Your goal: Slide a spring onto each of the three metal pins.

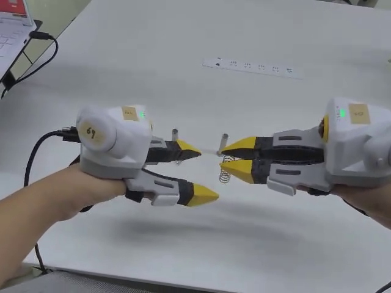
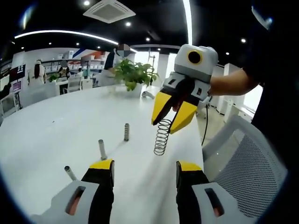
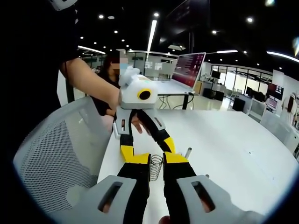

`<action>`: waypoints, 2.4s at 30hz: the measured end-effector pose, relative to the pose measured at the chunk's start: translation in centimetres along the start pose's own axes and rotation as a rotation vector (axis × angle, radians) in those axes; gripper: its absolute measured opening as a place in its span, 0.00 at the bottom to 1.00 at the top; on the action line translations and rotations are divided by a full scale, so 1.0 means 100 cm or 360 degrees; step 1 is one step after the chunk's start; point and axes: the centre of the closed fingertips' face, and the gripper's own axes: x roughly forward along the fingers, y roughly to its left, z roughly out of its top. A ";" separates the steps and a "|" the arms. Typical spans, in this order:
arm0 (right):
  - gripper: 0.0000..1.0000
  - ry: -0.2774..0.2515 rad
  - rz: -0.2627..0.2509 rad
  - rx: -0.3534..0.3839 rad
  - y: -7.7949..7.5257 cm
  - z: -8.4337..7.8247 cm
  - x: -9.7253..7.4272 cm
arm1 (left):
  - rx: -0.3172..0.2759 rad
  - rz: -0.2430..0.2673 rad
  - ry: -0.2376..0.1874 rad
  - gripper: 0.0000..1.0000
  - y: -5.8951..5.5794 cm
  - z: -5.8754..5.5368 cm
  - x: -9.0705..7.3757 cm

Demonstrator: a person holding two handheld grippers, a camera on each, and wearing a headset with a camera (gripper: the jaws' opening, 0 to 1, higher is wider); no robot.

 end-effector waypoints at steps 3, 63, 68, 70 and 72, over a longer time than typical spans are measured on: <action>0.07 -0.0001 -0.0009 0.0002 -0.001 0.000 0.000 | -0.0006 0.0034 -0.0005 0.54 0.004 -0.002 -0.004; 0.07 0.0019 -0.0427 0.0059 -0.093 -0.002 0.000 | -0.0215 0.0465 0.0014 0.98 0.048 -0.047 -0.086; 0.07 0.0022 -0.0456 0.0093 -0.102 -0.004 0.006 | -0.0221 0.0483 0.0006 0.98 0.050 -0.048 -0.090; 0.07 0.0018 -0.0456 0.0101 -0.104 -0.003 0.009 | -0.0222 0.0490 0.0009 0.98 0.050 -0.049 -0.091; 0.07 0.0019 -0.0457 0.0101 -0.105 -0.004 0.011 | -0.0223 0.0502 0.0005 0.98 0.052 -0.049 -0.093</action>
